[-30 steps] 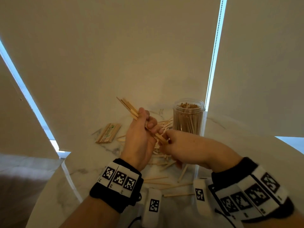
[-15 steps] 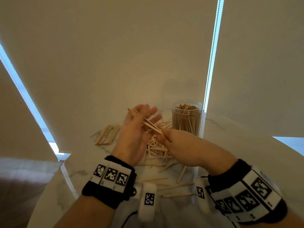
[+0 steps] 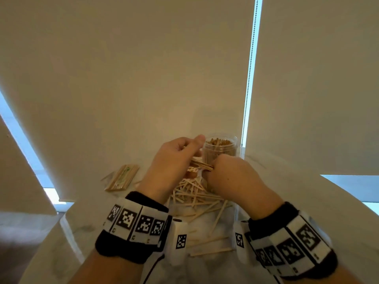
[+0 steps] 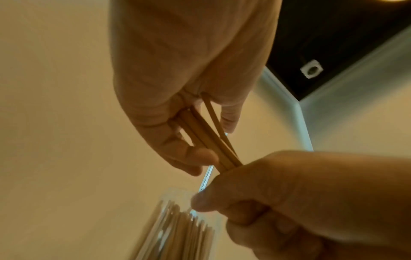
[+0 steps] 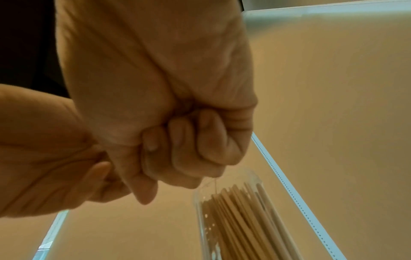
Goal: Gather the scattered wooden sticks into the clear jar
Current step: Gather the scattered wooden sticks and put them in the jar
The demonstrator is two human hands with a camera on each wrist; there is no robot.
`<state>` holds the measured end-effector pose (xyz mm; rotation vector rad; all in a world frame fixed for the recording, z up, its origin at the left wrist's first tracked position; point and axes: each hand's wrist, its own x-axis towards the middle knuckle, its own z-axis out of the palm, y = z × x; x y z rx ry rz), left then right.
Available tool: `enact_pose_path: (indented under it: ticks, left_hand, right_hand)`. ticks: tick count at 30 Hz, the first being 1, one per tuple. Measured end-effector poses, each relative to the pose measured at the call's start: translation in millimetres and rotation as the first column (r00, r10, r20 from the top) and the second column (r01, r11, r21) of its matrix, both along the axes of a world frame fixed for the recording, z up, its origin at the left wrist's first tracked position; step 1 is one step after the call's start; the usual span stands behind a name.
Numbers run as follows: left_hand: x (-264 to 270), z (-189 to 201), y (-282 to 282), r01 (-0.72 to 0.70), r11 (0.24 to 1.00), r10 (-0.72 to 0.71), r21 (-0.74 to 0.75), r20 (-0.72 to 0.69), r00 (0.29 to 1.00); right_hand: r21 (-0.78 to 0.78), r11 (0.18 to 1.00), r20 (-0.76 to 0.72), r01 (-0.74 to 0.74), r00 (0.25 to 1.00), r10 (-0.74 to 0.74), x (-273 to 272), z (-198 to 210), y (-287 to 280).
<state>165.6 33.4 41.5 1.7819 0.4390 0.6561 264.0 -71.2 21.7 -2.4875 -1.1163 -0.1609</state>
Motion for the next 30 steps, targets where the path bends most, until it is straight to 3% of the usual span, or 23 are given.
enact_pose_path:
  ticks: [3,6,10,13,17,22,24,26,30]
  left_hand:
    - [-0.3,-7.0,0.1,0.025,0.967,0.009,0.255,-0.129,0.992]
    - [0.9,-12.8,5.1,-0.028,0.897,0.131,0.440,-0.204,0.970]
    - [4.1,-19.9,21.5,-0.183,0.959,0.203,0.215,-0.077,0.976]
    - [6.9,-24.4,26.3,-0.231,0.973,0.231,0.013,0.010,0.973]
    - [10.7,-28.5,15.8,-0.130,0.974,0.141,-0.184,0.050,0.989]
    - [23.5,-16.0,11.9,-0.006,0.922,0.017,-0.388,0.025,1.000]
    - [31.2,-12.4,18.1,-0.012,0.938,0.016,-0.346,0.008,1.000]
    - [38.8,-13.7,25.0,0.012,0.985,-0.024,-0.172,-0.064,0.998]
    - [57.1,-6.7,24.9,0.142,0.990,-0.141,-0.004,-0.144,0.979]
  right_hand:
    - [-0.022,1.000,-0.014,-0.010,1.000,0.009,7.7,0.3,-7.2]
    - [-0.028,0.996,-0.087,-0.081,0.993,0.078,7.5,7.0,-13.3]
    - [0.060,0.982,0.002,-0.182,0.983,0.182,5.7,14.0,-17.8]
    - [0.161,0.972,0.074,-0.169,0.985,0.158,3.3,16.3,-20.9]
    - [0.325,0.941,0.098,-0.098,0.993,0.070,4.4,20.5,-20.4]
    - [0.377,0.922,0.087,0.093,0.987,-0.135,26.7,30.6,-35.6]
    - [0.399,0.904,0.097,0.154,0.973,-0.208,39.2,43.8,-43.8]
    - [0.389,0.902,0.136,0.185,0.957,-0.255,54.3,59.6,-44.7]
    - [0.214,0.957,0.240,0.195,0.939,-0.245,84.7,84.4,-20.5]
